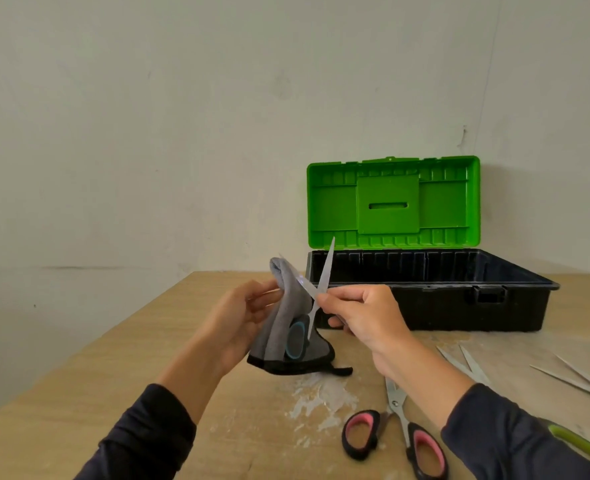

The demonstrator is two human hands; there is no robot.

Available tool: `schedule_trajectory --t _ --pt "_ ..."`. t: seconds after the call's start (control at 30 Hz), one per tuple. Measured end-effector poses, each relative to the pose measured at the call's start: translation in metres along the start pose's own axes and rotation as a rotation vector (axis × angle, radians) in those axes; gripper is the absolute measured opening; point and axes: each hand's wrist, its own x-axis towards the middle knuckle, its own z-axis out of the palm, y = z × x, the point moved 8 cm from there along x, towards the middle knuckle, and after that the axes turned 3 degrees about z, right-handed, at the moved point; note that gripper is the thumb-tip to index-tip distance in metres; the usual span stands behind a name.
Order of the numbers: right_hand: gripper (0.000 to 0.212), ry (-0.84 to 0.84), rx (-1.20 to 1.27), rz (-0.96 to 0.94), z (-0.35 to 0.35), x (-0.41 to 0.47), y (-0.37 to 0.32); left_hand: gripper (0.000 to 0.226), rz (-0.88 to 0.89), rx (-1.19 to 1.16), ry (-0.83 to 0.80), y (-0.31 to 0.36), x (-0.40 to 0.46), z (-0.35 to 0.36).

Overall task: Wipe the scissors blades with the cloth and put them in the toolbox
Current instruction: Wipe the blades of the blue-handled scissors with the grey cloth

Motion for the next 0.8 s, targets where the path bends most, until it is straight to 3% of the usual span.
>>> schedule_trajectory --t 0.1,0.23,0.47,0.53,0.8 --pt "0.012 -0.051 0.032 0.031 0.009 -0.001 0.002 0.021 0.057 0.128 -0.047 0.001 0.0 0.003" --pt "0.013 -0.066 0.054 0.032 0.018 -0.001 -0.003 0.031 0.111 0.054 -0.112 0.006 -0.002 0.003" --pt "0.009 -0.027 0.086 -0.034 0.025 -0.006 -0.009 0.038 0.231 0.129 -0.032 0.015 0.0 0.0" --pt "0.011 -0.02 0.089 -0.046 0.025 -0.008 -0.01 0.031 0.256 0.185 -0.016 0.018 0.0 0.0" --pt "0.009 -0.022 0.011 -0.072 0.022 -0.012 -0.013 0.037 0.22 0.168 0.024 0.021 0.002 -0.012"
